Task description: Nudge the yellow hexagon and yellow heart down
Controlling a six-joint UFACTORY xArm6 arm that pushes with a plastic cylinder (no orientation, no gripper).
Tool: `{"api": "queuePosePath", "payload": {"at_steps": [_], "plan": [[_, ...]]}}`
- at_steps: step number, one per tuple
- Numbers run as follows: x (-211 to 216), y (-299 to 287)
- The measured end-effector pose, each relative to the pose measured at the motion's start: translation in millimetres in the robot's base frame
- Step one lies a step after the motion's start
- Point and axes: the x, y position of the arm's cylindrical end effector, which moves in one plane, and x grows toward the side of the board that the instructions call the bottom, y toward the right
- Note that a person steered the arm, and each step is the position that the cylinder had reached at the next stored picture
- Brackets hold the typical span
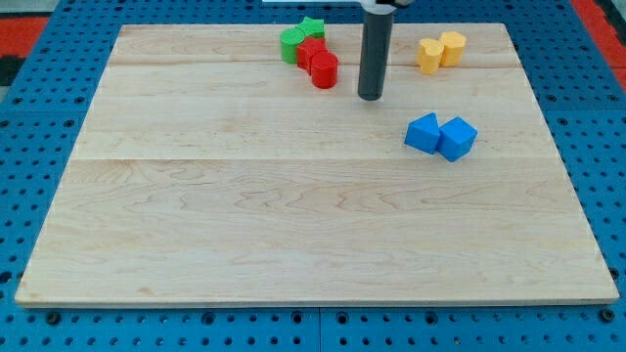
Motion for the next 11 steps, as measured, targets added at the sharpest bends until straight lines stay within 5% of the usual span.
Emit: {"api": "queuePosePath", "payload": {"at_steps": [3, 4, 5, 7, 9, 11], "plan": [[-8, 67], [-32, 197], [-97, 243], [-134, 205], [-123, 136], [-97, 128]]}}
